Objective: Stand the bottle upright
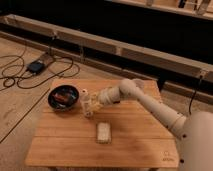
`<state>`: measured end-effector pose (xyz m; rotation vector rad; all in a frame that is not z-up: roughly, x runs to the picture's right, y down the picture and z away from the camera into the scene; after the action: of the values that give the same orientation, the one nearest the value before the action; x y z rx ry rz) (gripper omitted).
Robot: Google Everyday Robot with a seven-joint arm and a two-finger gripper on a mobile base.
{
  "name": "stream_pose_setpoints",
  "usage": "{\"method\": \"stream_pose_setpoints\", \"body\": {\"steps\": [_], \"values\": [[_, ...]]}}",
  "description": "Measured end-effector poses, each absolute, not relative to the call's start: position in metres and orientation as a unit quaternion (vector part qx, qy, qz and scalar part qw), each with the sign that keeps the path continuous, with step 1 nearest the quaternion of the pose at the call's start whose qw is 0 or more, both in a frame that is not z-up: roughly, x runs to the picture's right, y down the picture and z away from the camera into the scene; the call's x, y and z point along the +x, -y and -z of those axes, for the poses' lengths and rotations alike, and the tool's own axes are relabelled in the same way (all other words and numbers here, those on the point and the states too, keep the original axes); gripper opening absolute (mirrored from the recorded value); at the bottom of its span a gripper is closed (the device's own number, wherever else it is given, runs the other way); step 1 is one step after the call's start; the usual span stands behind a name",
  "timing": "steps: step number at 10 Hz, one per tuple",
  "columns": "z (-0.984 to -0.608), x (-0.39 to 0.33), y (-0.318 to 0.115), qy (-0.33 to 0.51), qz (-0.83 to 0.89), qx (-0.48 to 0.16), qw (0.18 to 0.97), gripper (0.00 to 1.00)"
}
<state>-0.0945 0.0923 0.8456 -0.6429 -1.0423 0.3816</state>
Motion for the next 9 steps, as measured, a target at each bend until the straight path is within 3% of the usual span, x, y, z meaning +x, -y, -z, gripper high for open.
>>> {"method": "stream_pose_setpoints", "body": {"steps": [3, 9], "values": [[-0.8468, -0.0935, -0.0925, 0.485, -0.179, -0.3, 0.802, 0.8], [-0.8462, -0.0929, -0.0939, 0.484, -0.179, -0.3, 0.802, 0.8]]}}
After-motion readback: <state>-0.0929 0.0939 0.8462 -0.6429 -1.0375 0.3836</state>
